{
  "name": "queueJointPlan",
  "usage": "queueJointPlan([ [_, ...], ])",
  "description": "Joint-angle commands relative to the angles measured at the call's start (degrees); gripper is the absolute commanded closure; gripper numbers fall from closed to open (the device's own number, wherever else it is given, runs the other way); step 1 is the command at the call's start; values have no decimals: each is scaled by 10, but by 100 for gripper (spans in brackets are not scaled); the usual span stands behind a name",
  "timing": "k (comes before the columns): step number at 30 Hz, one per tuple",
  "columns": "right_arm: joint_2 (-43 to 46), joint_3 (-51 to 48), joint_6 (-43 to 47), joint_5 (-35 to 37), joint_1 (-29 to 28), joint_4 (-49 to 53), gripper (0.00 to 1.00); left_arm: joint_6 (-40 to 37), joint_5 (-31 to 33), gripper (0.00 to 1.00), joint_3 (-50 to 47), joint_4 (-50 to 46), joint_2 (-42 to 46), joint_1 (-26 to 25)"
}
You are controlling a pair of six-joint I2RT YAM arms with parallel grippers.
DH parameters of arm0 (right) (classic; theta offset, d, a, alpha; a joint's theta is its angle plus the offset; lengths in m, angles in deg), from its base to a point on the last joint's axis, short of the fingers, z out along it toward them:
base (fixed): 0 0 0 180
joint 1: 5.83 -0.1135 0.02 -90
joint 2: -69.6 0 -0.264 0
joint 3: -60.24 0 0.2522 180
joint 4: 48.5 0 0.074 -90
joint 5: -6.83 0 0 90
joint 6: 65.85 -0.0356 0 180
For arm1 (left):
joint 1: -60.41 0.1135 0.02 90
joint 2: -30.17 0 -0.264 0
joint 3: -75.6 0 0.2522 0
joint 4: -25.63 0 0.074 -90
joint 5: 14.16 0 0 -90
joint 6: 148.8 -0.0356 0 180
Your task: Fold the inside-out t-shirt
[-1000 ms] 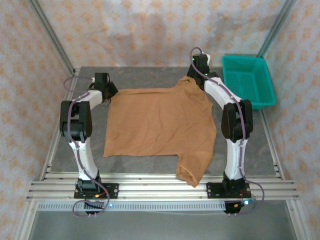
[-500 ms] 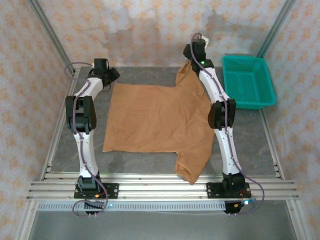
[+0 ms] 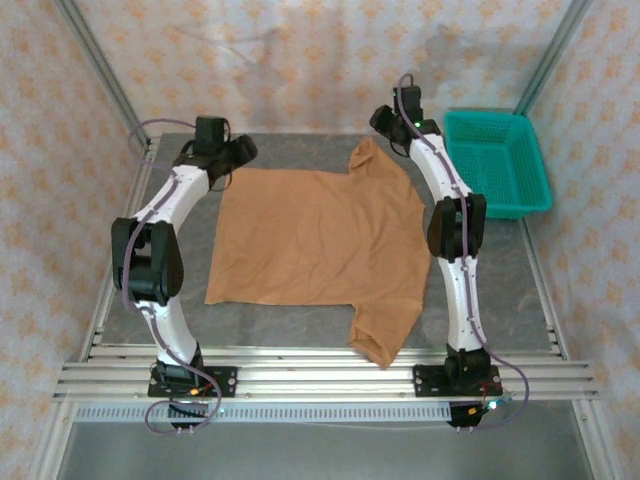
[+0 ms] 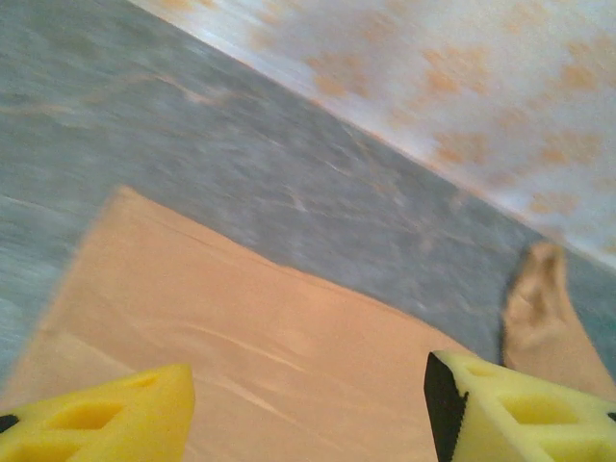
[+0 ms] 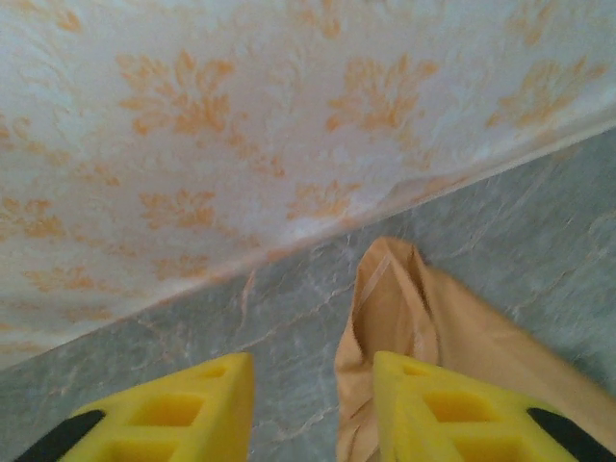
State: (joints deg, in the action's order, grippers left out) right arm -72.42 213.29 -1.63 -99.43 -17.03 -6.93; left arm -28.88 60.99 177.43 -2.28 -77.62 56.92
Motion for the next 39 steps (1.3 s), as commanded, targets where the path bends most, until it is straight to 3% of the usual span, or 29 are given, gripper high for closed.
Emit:
queueJointPlan([
  [1, -38, 13, -37, -33, -2, 23, 49, 4, -18, 35, -42, 1, -20, -8],
  [11, -114, 35, -146, -16, -3, -5, 45, 24, -14, 37, -79, 26, -32, -11],
  [15, -133, 39, -163, -26, -8, -21, 48, 25, -9, 37, -81, 29, -40, -10],
  [19, -143, 49, -165, -28, -17, -27, 59, 24, -9, 38, -81, 27, -48, -10],
  [25, -145, 62, -161, -18, -22, -23, 59, 23, -11, 39, -83, 29, -57, -11],
  [30, -157, 75, -165, -17, -22, -20, 74, 18, -13, 39, -74, 18, -64, -11],
  [34, -167, 87, -171, -18, -22, -19, 72, 10, -12, 39, -67, 5, -68, -11],
  [39, -177, 98, -179, -20, -22, -24, 97, 10, -9, 40, -64, -4, -69, -10],
])
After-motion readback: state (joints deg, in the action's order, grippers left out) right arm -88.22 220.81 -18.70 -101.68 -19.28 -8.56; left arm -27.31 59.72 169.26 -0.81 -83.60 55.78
